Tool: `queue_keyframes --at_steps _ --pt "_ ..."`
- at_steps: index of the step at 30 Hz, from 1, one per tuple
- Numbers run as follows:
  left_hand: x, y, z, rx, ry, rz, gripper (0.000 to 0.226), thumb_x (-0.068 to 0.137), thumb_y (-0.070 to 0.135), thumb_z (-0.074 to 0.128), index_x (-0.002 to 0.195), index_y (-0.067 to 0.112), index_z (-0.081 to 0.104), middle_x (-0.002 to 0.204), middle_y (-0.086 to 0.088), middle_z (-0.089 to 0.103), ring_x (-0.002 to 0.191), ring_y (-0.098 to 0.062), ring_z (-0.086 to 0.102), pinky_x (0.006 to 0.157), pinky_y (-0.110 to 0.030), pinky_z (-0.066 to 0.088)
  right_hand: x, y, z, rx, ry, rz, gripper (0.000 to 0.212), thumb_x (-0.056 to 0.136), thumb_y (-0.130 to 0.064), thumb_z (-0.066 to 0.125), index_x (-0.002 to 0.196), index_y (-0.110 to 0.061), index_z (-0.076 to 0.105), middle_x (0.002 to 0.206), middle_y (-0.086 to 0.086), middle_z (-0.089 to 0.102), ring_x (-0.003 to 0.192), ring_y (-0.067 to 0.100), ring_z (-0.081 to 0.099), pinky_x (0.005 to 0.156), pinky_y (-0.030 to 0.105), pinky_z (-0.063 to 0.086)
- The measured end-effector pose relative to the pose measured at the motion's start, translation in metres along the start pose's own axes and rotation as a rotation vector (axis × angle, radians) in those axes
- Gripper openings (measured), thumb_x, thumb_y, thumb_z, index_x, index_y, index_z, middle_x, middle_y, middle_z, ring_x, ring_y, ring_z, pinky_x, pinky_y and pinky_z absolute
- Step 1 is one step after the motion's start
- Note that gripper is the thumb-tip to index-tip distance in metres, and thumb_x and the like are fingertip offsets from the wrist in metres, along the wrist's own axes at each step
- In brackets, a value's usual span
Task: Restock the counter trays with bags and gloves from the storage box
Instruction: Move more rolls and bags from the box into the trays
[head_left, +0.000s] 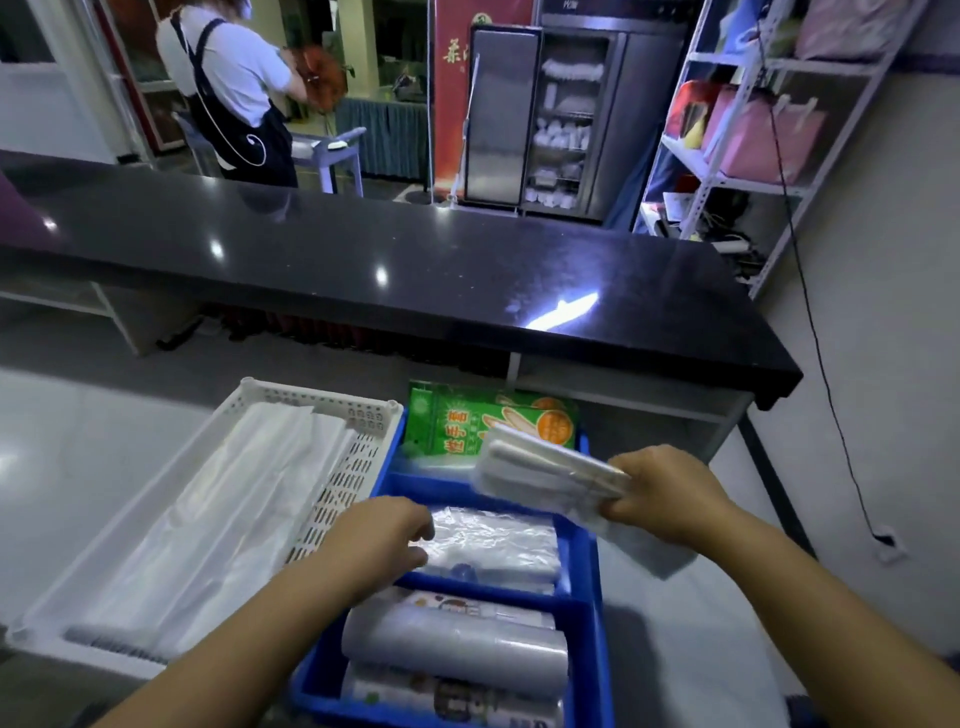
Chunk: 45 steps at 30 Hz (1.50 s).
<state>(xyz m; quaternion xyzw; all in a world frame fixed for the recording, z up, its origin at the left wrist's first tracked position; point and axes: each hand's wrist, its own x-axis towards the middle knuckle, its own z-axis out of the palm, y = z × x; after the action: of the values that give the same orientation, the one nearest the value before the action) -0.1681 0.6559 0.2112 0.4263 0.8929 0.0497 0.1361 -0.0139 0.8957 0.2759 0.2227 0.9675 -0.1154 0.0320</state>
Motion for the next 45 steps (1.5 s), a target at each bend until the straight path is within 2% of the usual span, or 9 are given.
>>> queue_keyframes --at_steps 3,13,17,23,27,31,37,41,45 --pt "0.022 0.008 0.019 0.041 -0.076 0.104 0.040 0.086 0.029 0.056 0.126 0.024 0.053 0.132 0.003 0.054 0.120 -0.019 0.050 0.096 -0.035 0.044 -0.002 0.007 -0.001 0.074 0.056 0.067 0.016 0.075 -0.043 0.068 0.088 -0.033 0.067 0.074 -0.012 0.065 0.070 0.007 0.061 0.068 0.031 0.056" --pt "0.057 0.009 0.039 0.209 -0.123 0.192 0.071 0.075 0.038 0.070 0.135 0.017 0.037 0.132 -0.007 0.048 0.118 -0.029 0.043 0.100 -0.043 0.035 -0.011 0.003 0.005 0.178 0.160 0.187 0.021 0.079 -0.039 0.068 0.095 -0.026 0.069 0.079 -0.009 0.067 0.072 0.009 0.064 0.068 0.028 0.057" --pt "0.064 0.003 0.031 0.065 -0.172 0.155 0.053 0.075 0.061 0.056 0.109 0.020 0.054 0.116 -0.003 0.057 0.111 -0.026 0.045 0.092 -0.040 0.035 -0.011 0.000 0.009 0.167 0.161 0.219 0.023 0.080 -0.041 0.067 0.099 -0.027 0.069 0.085 -0.006 0.071 0.073 0.007 0.064 0.066 0.026 0.056" --pt "0.062 0.003 0.033 -0.128 -0.109 0.078 0.023 0.090 0.025 0.045 0.105 0.014 0.060 0.115 -0.008 0.055 0.102 -0.027 0.054 0.085 -0.038 0.044 0.003 -0.016 0.011 0.164 0.159 0.209 0.026 0.081 -0.045 0.065 0.100 -0.027 0.066 0.092 -0.003 0.072 0.078 0.011 0.065 0.070 0.028 0.058" --pt "0.052 0.006 0.029 -0.180 -0.052 0.060 0.024 0.088 0.022 0.048 0.107 0.019 0.062 0.114 -0.004 0.057 0.099 -0.027 0.059 0.079 -0.033 0.046 0.017 -0.041 0.009 0.172 0.198 0.121 0.027 0.084 -0.045 0.062 0.104 -0.028 0.065 0.093 -0.008 0.069 0.078 0.009 0.064 0.064 0.021 0.054" --pt "0.029 0.010 0.019 -0.158 -0.028 0.076 0.017 0.086 0.021 0.051 0.100 0.026 0.060 0.102 -0.001 0.066 0.097 -0.022 0.060 0.080 -0.030 0.043 0.033 -0.064 0.026 -0.008 0.310 -0.116 0.026 0.084 -0.049 0.058 0.097 -0.029 0.068 0.081 -0.005 0.073 0.067 0.013 0.066 0.055 0.027 0.052" --pt "0.006 0.015 0.020 -0.081 -0.012 0.113 0.017 0.090 0.022 0.045 0.101 0.023 0.057 0.104 -0.004 0.067 0.099 -0.025 0.061 0.073 -0.032 0.040 0.054 -0.086 0.061 -0.286 -0.083 -0.142 0.019 0.079 -0.037 0.055 0.089 -0.022 0.063 0.089 0.005 0.069 0.084 0.029 0.062 0.061 0.029 0.037" --pt "0.001 0.014 0.021 -0.193 0.027 0.118 0.017 0.091 0.023 0.044 0.097 0.025 0.060 0.103 -0.001 0.067 0.099 -0.021 0.061 0.086 -0.033 0.049 0.062 -0.084 0.074 -0.165 -0.336 -0.122 0.021 0.075 -0.037 0.066 0.089 -0.023 0.065 0.094 0.004 0.067 0.084 0.023 0.058 0.066 0.029 0.041" --pt "0.000 0.014 0.023 -0.142 0.080 0.124 0.019 0.088 0.019 0.043 0.095 0.023 0.061 0.101 0.000 0.068 0.096 -0.020 0.059 0.073 -0.030 0.041 0.073 -0.079 0.082 -0.136 -0.436 -0.113 0.025 0.074 -0.039 0.069 0.093 -0.024 0.062 0.100 0.003 0.066 0.089 0.023 0.058 0.070 0.032 0.043"
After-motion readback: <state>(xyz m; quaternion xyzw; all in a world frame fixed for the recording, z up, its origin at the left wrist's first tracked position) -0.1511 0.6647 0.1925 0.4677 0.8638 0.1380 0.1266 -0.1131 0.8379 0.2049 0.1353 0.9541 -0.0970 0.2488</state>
